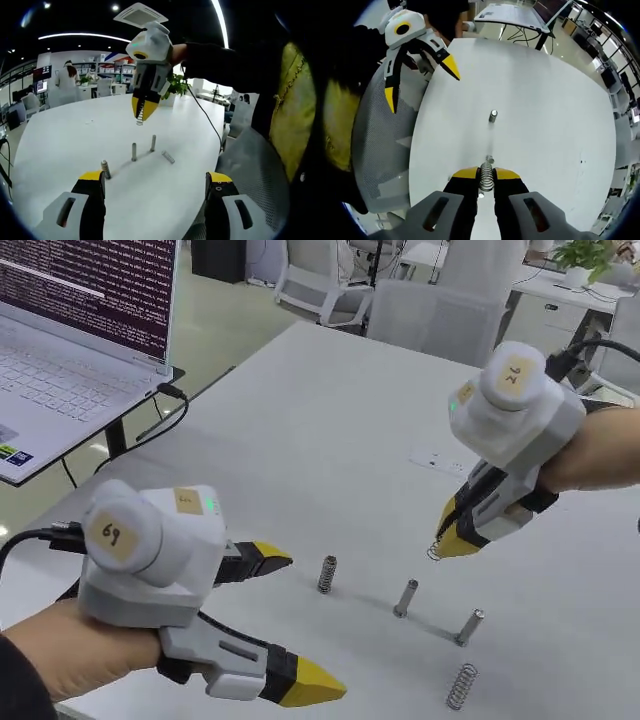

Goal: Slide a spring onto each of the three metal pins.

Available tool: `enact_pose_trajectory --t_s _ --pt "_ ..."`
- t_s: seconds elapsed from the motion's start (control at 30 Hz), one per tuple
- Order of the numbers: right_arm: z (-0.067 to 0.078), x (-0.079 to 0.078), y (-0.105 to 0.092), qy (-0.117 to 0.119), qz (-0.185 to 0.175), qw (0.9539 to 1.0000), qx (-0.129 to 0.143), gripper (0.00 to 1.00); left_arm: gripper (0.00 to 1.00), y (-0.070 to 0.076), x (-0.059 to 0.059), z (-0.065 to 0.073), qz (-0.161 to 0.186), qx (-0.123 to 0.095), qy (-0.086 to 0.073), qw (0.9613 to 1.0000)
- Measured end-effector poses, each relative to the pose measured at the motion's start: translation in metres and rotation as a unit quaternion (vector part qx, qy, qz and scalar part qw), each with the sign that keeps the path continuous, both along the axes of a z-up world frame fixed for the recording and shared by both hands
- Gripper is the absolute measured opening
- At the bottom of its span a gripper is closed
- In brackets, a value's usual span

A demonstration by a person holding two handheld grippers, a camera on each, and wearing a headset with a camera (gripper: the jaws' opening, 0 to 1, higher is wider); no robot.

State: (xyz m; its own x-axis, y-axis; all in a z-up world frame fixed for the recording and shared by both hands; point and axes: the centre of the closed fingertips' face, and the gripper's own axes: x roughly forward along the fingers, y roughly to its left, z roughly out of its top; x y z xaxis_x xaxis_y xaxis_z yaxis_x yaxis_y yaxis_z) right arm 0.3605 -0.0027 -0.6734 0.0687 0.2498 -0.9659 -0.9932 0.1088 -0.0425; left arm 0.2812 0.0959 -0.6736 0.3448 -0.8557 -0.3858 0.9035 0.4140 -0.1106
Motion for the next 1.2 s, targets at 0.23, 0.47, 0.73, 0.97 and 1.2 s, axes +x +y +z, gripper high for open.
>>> enact_pose_trajectory --t_s 0.23,0.47,0.73,0.97,1.2 --pt "-0.018 0.007 0.001 0.011 0.005 0.9998 -0.016 0.08 0.78 0.002 0.003 -0.002 0.006 -0.005 0.002 1.0" --pt "-0.028 0.011 0.0 0.02 0.006 0.9994 -0.027 0.08 0.78 0.001 0.006 -0.002 0.006 -0.008 0.002 1.0" --pt "-0.039 0.011 0.0 0.026 0.008 0.999 -0.035 0.08 0.78 0.0 0.007 -0.001 0.006 -0.009 0.0 0.9999" --pt "-0.044 0.013 -0.002 0.028 0.003 0.9989 -0.037 0.08 0.78 0.0 0.007 0.0 0.005 -0.011 0.0 0.9999" --pt "-0.048 0.013 -0.002 0.031 0.003 0.9988 -0.038 0.08 0.77 -0.001 0.005 -0.003 0.002 -0.008 0.003 1.0"
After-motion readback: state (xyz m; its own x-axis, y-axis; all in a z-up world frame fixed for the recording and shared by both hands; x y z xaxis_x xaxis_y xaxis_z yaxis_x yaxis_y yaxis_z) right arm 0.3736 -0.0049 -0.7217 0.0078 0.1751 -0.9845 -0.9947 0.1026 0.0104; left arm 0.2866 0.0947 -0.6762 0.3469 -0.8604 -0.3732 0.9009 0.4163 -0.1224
